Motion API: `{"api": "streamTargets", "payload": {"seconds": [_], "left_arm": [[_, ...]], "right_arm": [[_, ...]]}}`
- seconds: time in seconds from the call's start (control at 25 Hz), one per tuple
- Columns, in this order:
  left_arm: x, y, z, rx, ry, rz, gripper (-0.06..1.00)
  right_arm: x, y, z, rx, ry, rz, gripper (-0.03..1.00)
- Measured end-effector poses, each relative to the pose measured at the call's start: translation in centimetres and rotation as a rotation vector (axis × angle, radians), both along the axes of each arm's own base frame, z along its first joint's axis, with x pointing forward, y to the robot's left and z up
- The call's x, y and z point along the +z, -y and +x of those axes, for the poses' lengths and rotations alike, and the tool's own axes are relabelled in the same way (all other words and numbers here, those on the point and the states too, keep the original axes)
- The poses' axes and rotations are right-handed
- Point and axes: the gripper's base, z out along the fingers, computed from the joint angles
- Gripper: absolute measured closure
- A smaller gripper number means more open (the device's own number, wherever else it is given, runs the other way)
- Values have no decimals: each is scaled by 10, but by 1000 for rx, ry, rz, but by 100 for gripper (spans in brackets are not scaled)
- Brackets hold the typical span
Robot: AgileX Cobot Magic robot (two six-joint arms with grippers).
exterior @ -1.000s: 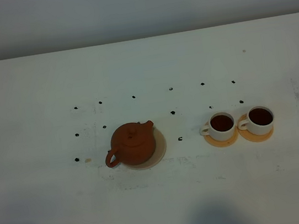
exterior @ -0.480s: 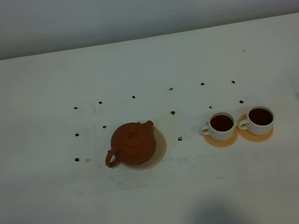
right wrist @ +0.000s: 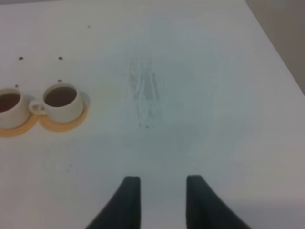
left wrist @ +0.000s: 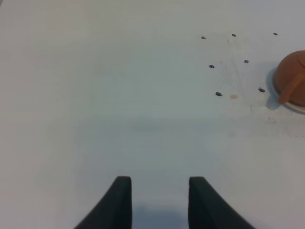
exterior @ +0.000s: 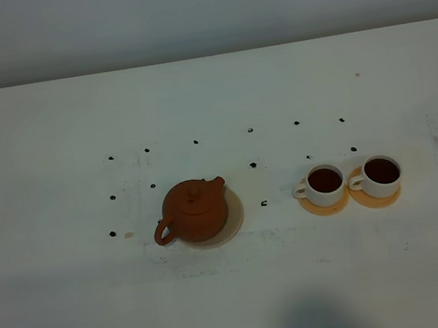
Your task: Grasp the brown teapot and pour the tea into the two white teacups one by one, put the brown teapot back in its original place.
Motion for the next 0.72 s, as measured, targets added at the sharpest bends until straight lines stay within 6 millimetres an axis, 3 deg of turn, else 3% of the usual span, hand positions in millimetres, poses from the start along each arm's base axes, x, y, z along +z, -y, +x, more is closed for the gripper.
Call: {"api": "streamTargets", "payload": {"seconds": [0.72], "left_arm": [[0, 0, 0, 0, 0, 0, 66]], "right_arm": [[0, 0, 0, 0, 0, 0, 74]]}}
